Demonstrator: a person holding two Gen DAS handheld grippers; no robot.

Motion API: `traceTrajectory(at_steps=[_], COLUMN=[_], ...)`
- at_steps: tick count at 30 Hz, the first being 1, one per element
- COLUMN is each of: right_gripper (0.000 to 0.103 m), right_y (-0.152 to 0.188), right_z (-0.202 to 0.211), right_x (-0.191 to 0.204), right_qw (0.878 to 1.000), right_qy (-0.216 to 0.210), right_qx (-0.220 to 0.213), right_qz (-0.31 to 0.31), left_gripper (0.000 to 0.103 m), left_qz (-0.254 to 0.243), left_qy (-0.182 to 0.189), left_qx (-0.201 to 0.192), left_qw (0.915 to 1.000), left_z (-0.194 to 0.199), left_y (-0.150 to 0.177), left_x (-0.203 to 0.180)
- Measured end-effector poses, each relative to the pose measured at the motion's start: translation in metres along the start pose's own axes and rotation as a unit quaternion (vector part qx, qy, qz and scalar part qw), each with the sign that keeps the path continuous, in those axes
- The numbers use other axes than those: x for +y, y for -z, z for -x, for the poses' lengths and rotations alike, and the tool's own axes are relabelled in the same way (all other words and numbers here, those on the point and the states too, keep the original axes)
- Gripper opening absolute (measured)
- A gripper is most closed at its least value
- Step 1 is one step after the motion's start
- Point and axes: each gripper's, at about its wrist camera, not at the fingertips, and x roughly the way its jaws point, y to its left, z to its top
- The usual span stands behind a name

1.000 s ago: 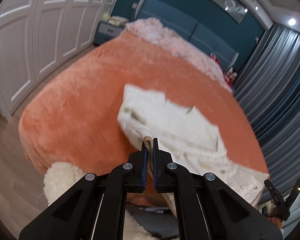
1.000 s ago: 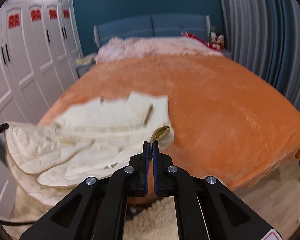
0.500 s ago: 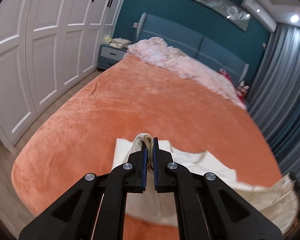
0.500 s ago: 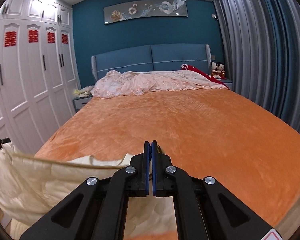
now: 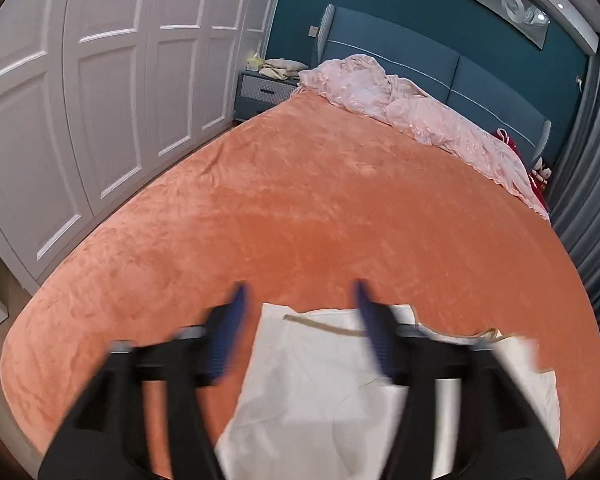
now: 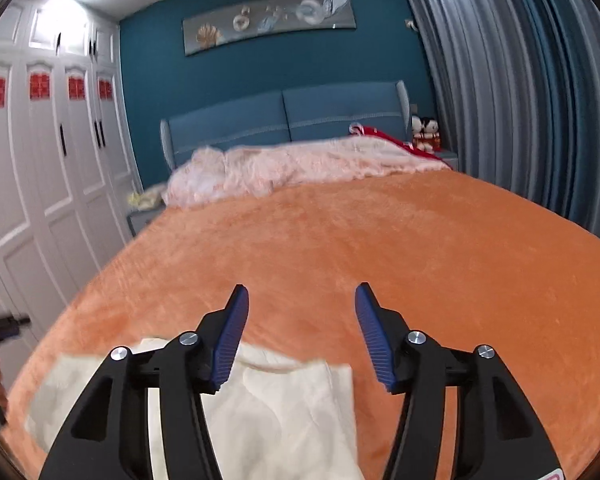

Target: Fold large clothes

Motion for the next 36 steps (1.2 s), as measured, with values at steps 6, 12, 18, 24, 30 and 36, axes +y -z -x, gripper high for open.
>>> traceTrajectory(at_steps=[6,12,18,24,30,36], right_gripper=[0.055,0.055,0.021,0.008,0.007,0.007], right_y=[0.042,0.071,0.077,0.063,0.073,0.095], right_z=[-0.053,-0.100,-0.124,-0.097,-0.098,-0.112], right_x=[-0.016,-0.014,0.002,0.000,-0.007,-0.007], right_qw=[0.994,0.981,0.976,0.988,0.987,0.983], right_qy=[-0.006,-0.020,-0.025,0.002,0.024,0.035], right_qx=[0.104,0.178,0.210,0.145,0.150,0.175], right_qz=[-0.044,-0.071,-0.053,-0.048,-0.049,-0.040], left_gripper=[0.067,0.061,0.023,0.011,0.011,0.011], left_qz=[0.002,0.003,0.024,0.020,0.019,0.005], left_qy=[0.029,0.037,0.034,0.014,-0.013,-0.032], left_qx=[0.130,0.178,0.177,0.127,0.123,0.125], left_qw=[0.9911,0.9834,0.9834,0.9916,0.9921,0.9917], left_z=[-0.058,-0.091,-0.099,-0.081,-0.091,-0.100], left_y=[0.020,0.040,0.037,0.029,0.041,0.059], left_x=[0.009,0.003,0.008,0.005,0.005,0.007])
